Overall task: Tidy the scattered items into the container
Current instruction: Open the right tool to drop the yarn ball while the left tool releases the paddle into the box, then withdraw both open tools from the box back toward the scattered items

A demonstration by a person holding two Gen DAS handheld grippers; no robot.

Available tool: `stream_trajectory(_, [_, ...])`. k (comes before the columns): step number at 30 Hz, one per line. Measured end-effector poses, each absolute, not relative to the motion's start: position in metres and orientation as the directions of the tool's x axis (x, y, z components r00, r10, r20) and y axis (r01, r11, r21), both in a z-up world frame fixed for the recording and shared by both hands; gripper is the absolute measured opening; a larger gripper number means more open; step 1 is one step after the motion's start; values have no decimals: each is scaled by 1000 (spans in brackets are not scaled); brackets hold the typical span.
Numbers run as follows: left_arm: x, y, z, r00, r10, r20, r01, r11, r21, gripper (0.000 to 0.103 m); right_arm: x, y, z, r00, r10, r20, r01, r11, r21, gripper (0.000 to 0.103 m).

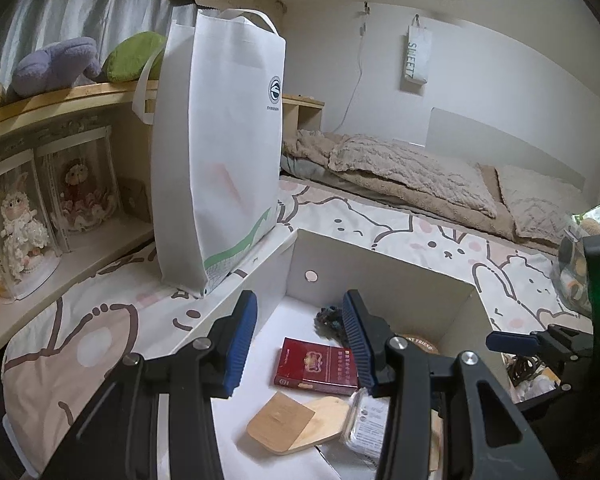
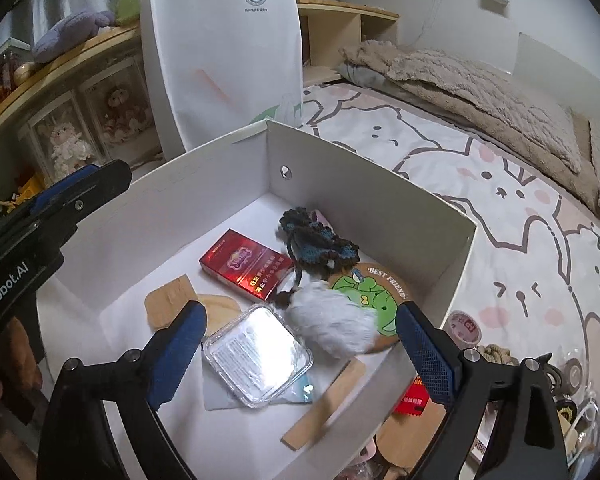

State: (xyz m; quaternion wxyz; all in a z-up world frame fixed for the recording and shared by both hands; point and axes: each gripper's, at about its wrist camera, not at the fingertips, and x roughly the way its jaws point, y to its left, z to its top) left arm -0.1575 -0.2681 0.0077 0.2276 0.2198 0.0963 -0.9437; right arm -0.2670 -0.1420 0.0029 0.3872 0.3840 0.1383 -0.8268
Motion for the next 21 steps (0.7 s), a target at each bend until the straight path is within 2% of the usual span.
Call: stream_trajectory(21, [-161, -265, 2, -786, -382, -487, 464, -884, -55, 44, -266, -142, 7, -408, -551, -728, 749, -658, 78, 95])
